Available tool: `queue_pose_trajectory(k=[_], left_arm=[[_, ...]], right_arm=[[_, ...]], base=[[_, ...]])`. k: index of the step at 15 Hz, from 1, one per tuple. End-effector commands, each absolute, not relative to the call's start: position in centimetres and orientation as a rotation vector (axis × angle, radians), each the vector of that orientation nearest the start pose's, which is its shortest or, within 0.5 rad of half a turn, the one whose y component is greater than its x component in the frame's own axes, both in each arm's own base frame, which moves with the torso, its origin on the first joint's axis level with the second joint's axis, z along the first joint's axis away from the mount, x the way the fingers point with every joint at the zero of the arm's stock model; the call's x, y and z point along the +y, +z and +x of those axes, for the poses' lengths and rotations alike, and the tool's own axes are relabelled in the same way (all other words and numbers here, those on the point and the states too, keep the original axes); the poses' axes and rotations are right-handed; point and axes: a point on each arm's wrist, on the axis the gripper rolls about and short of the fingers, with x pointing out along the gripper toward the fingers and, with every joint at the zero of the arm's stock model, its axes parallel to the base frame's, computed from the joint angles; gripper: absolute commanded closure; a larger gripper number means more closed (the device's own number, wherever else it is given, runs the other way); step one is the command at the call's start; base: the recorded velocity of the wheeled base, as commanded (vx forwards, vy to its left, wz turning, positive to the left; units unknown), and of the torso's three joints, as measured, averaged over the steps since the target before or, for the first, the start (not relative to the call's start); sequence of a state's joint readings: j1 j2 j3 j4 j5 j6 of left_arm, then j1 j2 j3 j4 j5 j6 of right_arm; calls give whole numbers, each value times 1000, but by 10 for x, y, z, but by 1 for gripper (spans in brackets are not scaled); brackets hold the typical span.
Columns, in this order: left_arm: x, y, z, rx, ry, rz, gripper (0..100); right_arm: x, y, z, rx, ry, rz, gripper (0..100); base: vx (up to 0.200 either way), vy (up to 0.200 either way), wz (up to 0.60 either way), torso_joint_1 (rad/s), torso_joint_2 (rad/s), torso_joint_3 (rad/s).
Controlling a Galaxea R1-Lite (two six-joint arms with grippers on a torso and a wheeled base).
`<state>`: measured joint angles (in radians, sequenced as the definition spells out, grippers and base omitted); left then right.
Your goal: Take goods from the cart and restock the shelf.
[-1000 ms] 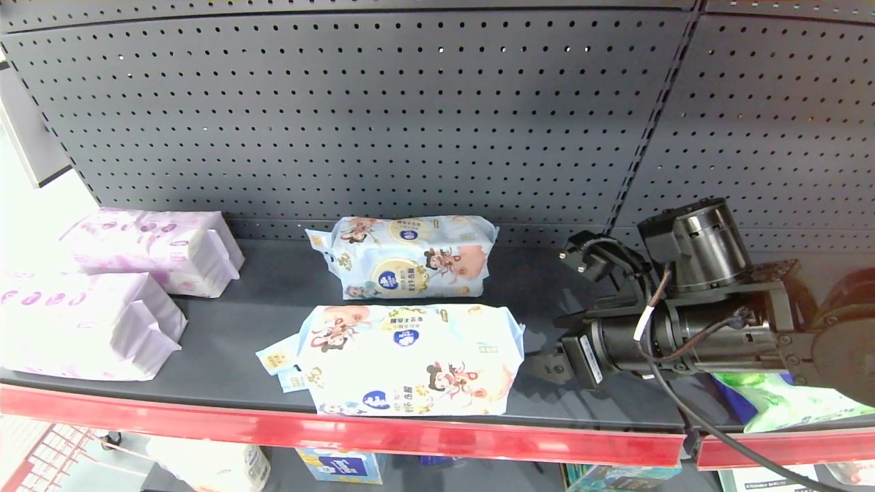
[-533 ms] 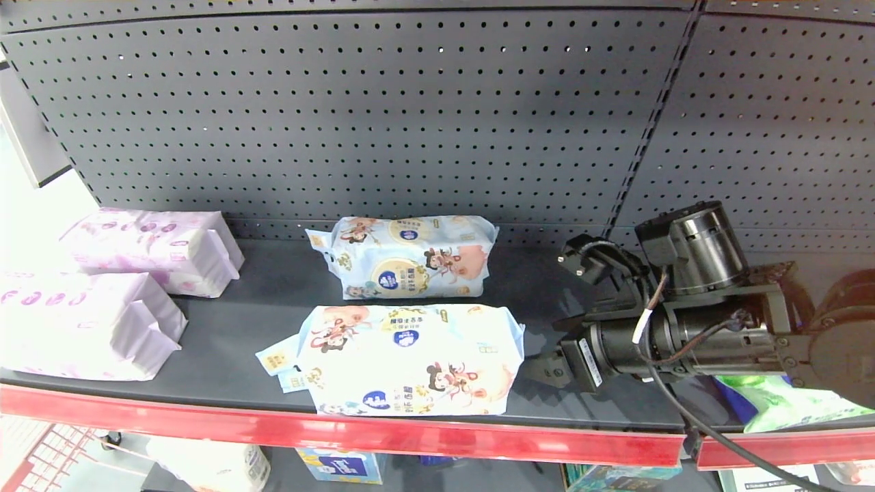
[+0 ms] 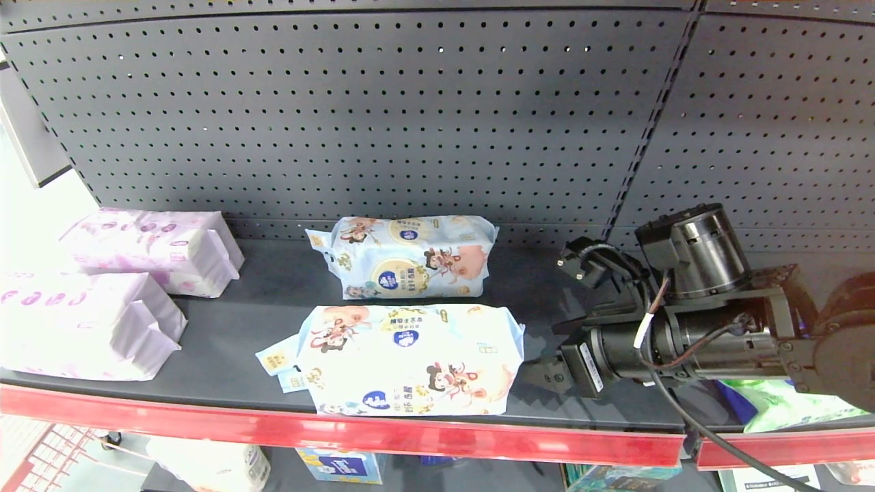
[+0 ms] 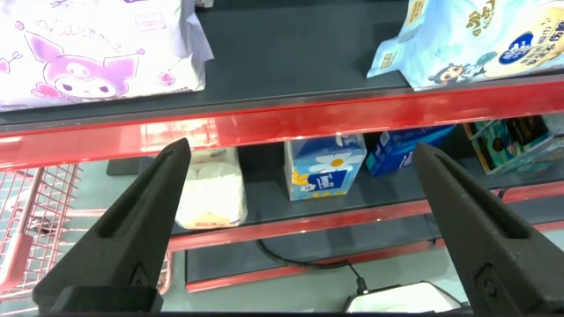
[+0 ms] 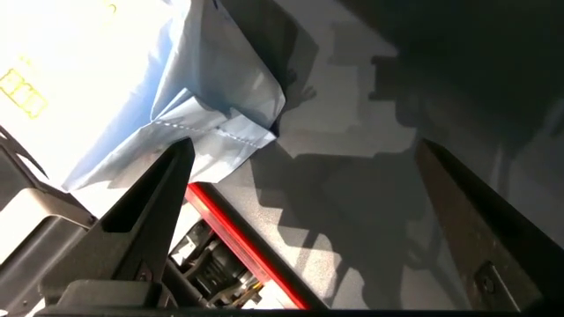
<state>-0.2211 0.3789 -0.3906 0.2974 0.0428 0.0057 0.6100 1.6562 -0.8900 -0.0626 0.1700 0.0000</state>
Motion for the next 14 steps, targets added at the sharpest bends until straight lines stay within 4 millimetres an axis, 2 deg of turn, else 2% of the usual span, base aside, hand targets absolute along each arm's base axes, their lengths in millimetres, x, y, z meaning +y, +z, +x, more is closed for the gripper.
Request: queue_pose_trajectory(k=[1, 10, 11, 14], left_arm=[[2, 160, -6, 284, -178, 44, 0], [2, 159, -6, 287, -178, 44, 0], [2, 158, -6, 289, -178, 44, 0], [2, 156, -6, 295, -179, 45, 0]], right_arm=[[166, 167, 227, 701, 755, -160, 0], [170, 165, 224, 712, 766, -151, 0], [168, 164, 223, 719, 760, -153, 0], [148, 176, 210, 674, 733, -139, 0]], base=[[0, 0, 0, 0, 0, 0], [0, 0, 0, 0, 0, 0], [0, 0, 0, 0, 0, 0], [0, 0, 0, 0, 0, 0]])
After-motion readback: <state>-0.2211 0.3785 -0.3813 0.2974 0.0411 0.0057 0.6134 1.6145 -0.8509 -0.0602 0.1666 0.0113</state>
